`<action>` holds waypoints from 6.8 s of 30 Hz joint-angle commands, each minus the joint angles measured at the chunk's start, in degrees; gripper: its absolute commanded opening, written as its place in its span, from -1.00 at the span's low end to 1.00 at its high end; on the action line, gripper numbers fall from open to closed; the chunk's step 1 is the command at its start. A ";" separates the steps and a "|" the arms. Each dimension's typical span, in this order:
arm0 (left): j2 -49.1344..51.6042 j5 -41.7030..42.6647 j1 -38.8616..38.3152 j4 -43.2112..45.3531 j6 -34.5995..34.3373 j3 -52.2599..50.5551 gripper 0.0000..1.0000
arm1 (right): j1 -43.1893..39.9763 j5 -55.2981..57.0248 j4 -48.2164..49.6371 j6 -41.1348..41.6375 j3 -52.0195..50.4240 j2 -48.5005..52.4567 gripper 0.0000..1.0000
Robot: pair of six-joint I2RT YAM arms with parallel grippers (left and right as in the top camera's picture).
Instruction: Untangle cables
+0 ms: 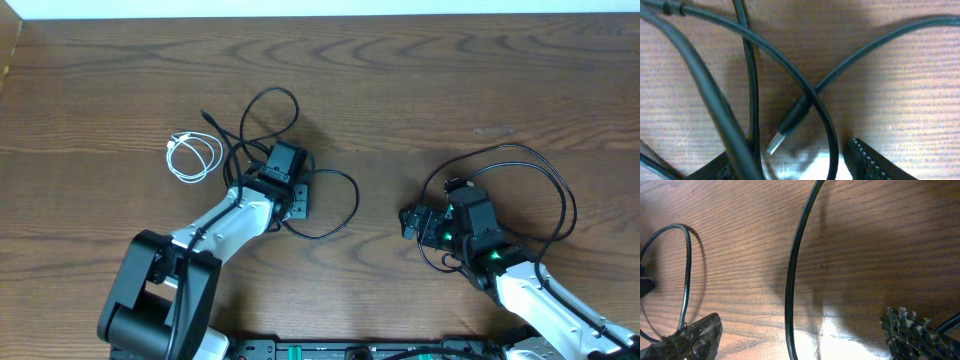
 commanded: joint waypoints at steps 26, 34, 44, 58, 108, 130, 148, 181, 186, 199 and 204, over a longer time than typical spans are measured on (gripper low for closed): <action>-15.15 1.01 -0.09 7.87 0.13 1.16 -0.85 | 0.15 0.79 -3.98 -0.20 -0.50 -0.11 0.99; -27.15 -23.26 0.44 24.33 4.28 1.16 -0.85 | 0.15 0.63 -3.98 -0.20 -0.50 -0.13 0.98; -23.26 -28.59 14.03 49.37 28.26 1.14 -0.85 | 0.15 0.63 -3.98 -0.20 -0.50 -0.13 0.98; -7.74 -28.46 34.01 29.83 14.78 1.14 -0.85 | 0.13 0.66 -3.91 -0.20 -0.50 -0.13 0.98; -28.26 -13.64 22.34 41.11 3.28 1.14 0.93 | 0.15 -26.99 6.97 2.82 -0.48 -0.13 0.95; -27.74 28.74 12.63 12.50 3.28 1.07 0.95 | -4.72 -31.28 22.60 4.87 -0.46 -0.13 0.98; -20.90 28.70 0.70 -2.71 3.30 -0.07 -0.85 | -5.99 -19.65 20.02 3.19 -0.48 -0.13 -0.98; -7.39 28.50 -9.03 -2.69 3.30 -0.07 -0.85 | -24.17 0.39 -11.85 14.93 -0.52 -0.13 -0.97; -7.39 28.50 -9.03 -2.93 3.30 -0.07 -0.85 | -24.17 0.22 -14.27 18.10 -1.33 -0.13 -0.97; -7.39 28.48 -9.03 -3.10 3.30 -0.07 -0.72 | -24.17 -3.39 -13.79 21.88 -6.58 -0.13 -0.97; -7.39 28.48 -9.03 -3.08 3.30 -0.07 -0.71 | -22.58 -4.74 -13.81 21.86 -6.67 -0.13 -0.98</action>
